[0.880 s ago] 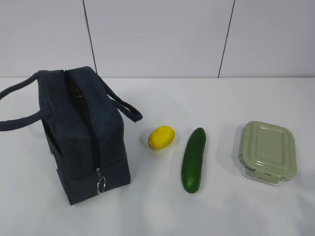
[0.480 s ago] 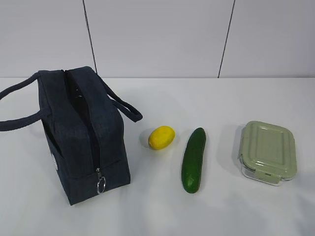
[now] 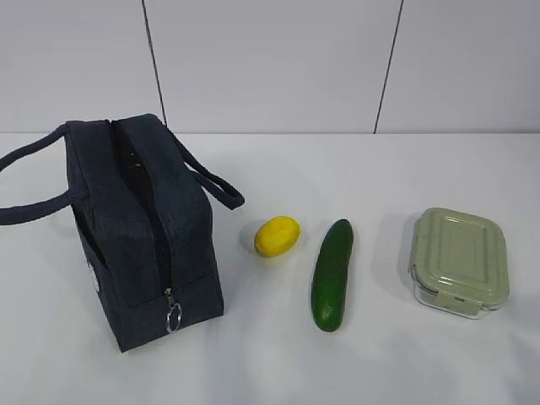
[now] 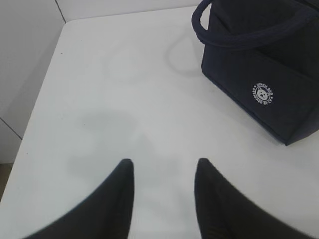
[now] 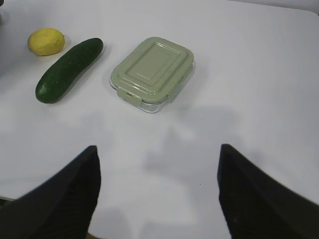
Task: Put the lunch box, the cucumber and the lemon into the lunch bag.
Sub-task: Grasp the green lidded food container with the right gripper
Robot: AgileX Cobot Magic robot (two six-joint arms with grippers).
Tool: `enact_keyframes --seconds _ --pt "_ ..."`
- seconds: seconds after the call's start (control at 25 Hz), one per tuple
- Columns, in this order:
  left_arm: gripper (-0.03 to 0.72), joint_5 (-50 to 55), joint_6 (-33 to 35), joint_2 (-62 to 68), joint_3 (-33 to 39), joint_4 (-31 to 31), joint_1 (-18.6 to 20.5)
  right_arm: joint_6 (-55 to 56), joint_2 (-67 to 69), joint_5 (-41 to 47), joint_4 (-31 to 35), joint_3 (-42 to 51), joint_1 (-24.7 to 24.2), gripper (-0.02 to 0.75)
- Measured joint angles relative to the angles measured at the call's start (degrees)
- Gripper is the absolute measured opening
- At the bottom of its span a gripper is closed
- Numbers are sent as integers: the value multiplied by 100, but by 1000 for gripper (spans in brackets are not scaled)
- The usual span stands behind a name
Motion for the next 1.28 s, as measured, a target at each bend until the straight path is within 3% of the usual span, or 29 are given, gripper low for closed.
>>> enact_keyframes --seconds 0.6,1.0,1.28 --pt "245 0 0 0 0 108 0 365 60 0 -35 0 0 530" --pt "244 0 0 0 0 -39 0 1436 1635 -51 -35 -91 0 530" --pt "244 0 0 0 0 -39 0 1514 3145 -63 -125 -813 0 520"
